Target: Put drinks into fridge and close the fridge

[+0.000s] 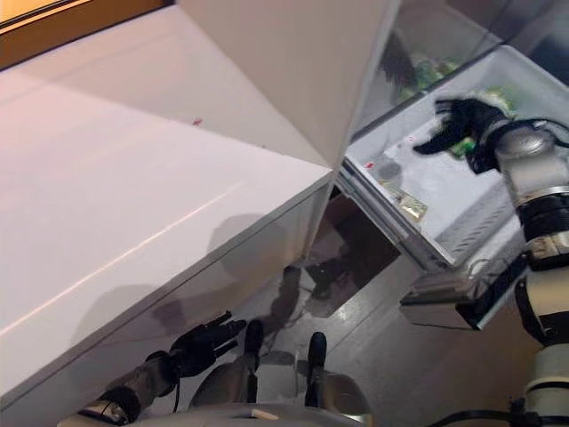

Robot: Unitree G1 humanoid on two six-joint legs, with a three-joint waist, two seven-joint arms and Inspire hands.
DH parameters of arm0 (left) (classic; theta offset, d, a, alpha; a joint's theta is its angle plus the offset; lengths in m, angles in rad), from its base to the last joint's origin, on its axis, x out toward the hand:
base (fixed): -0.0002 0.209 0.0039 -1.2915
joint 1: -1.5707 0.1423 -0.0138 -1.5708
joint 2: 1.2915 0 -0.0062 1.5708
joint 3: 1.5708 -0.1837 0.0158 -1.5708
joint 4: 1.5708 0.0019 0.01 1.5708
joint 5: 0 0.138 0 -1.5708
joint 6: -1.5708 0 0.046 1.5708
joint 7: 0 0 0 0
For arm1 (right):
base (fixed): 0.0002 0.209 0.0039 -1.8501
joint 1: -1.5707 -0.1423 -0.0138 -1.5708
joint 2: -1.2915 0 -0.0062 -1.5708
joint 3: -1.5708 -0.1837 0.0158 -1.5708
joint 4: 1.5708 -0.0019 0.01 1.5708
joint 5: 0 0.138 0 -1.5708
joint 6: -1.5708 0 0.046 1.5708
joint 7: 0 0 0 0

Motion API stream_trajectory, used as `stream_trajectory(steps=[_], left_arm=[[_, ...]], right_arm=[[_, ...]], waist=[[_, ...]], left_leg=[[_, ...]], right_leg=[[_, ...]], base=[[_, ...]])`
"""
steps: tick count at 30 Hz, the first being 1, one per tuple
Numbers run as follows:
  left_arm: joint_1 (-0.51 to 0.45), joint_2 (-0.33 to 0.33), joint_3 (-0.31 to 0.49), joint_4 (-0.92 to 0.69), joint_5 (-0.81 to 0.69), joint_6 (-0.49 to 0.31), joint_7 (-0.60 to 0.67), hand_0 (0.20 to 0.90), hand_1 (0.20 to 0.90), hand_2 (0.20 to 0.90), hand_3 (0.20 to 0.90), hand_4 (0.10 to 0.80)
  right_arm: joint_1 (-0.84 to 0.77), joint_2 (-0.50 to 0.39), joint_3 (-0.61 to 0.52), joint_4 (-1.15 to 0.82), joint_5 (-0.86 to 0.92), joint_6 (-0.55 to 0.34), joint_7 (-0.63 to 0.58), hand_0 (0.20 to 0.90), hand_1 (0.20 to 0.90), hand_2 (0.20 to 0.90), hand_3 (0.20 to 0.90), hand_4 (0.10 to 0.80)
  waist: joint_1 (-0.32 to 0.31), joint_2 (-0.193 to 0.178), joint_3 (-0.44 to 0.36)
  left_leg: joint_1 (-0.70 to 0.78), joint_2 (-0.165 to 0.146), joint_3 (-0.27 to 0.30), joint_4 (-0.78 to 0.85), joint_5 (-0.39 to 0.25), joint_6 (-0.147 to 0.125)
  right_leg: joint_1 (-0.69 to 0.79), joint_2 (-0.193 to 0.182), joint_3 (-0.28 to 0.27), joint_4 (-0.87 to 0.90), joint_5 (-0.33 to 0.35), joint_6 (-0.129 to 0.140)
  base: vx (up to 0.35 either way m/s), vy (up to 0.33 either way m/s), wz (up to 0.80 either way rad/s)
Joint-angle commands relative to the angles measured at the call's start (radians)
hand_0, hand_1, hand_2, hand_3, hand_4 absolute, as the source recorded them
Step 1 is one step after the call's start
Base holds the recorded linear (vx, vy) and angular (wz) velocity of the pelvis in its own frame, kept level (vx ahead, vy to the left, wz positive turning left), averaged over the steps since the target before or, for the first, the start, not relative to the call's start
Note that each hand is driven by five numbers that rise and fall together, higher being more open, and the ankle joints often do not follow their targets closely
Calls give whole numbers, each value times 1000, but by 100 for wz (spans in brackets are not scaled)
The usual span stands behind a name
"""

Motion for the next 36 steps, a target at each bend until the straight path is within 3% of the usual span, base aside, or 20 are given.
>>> stream_trajectory(steps=[1,7,15,19,23,31,36], left_arm=[[22,-28,-46,94,42,-31,-36,900,900,900,900,800],[42,-61,-73,139,69,-35,-50,900,900,900,900,800],[130,-96,-79,156,104,-36,-59,900,900,900,900,800],[150,-96,-88,137,104,-52,-36,900,900,900,900,800],[51,-89,-115,82,78,-69,17,900,900,900,900,800],[-5,-94,-95,24,34,-73,84,900,900,900,900,800],[-25,-101,-100,10,7,-97,79,900,900,900,900,800]], right_arm=[[106,-88,-94,-20,161,-201,-183,900,900,900,900,800],[298,55,-345,17,399,-331,-222,900,900,900,900,800],[432,230,-438,18,436,-430,-282,900,900,900,900,800],[471,276,-450,-34,462,-487,-307,900,900,900,900,800],[405,302,-438,-32,540,-586,-327,900,900,900,900,800],[334,312,-392,-23,625,-538,-289,900,900,900,900,800],[298,325,-348,-36,631,-529,-226,900,900,900,900,800]], waist=[[-42,-3,-221],[-66,28,-263],[-43,48,-247],[-30,44,-177],[-13,43,-44],[3,49,51],[7,56,73]], left_leg=[[61,20,101,2,-121,-4],[133,-3,126,3,-153,10],[168,-47,97,122,-225,46],[105,-67,75,277,-280,66],[-85,-76,72,462,-331,92],[-311,-86,55,715,-407,114],[-380,-94,50,754,-399,114]], right_leg=[[-10,8,42,14,8,44],[44,-6,76,27,-13,45],[98,-46,112,87,-37,46],[60,-72,98,200,-81,38],[-108,-89,62,365,-125,19],[-330,-91,45,629,-205,-20],[-409,-83,51,688,-212,-32]], base=[[98,97,-29],[143,88,-25],[201,47,-20],[20,-2,7],[-375,-22,20],[-137,-1,14],[-70,43,-3]])
